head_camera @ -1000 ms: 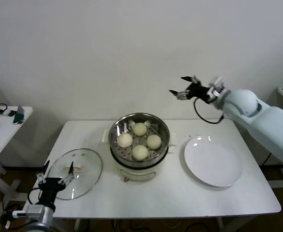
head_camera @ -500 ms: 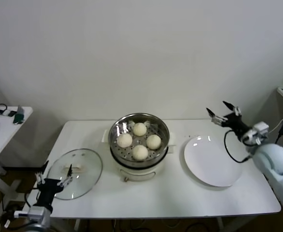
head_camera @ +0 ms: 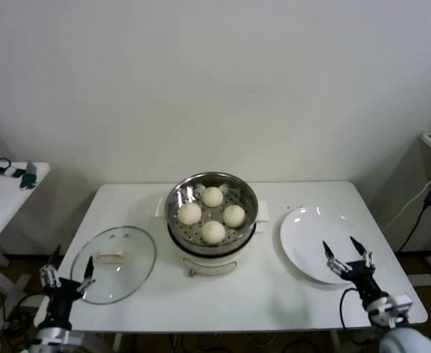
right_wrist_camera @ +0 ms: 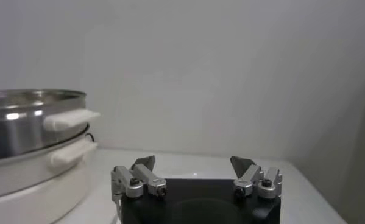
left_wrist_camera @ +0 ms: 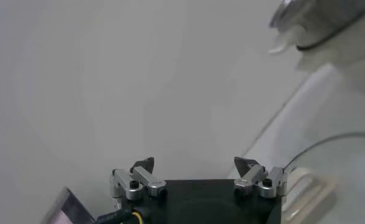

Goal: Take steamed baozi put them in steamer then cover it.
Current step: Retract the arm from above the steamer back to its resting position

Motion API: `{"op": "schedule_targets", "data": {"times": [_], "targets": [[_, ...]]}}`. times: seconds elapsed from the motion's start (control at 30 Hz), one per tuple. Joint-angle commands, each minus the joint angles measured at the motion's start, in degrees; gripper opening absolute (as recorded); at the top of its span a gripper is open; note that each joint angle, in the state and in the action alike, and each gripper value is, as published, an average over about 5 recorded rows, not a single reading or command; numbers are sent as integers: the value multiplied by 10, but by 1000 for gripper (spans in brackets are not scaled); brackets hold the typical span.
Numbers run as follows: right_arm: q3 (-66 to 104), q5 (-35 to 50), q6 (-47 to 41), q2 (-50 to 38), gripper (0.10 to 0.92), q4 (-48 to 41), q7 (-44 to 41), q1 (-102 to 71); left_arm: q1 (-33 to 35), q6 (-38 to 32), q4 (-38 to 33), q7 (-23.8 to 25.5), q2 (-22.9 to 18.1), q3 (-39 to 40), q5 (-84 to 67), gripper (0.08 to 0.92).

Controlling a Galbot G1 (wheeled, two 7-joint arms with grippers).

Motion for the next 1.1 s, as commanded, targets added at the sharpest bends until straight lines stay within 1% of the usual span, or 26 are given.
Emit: {"op": "schedule_targets", "data": {"times": [0.03,0.2,0.63,0.87,1.1], "targets": [[6,-58,25,116,823,19,20,-91,-30,-3,94,-114,-22,20,353,823],[-6,-67,24,127,823,28,19,-91,-54,-8,142,-113,-24,30,400,823],[-19,-92,26,127,823,38,4,-95,-116,2,199,-92,-31,40,423,823],[-17,-93,32,129,823,43,0,-102,-167,11,239,-89,-29,44,429,823],[-14,-96,35,131,823,56,-3,-114,-220,12,306,-88,-20,42,437,823]]}}
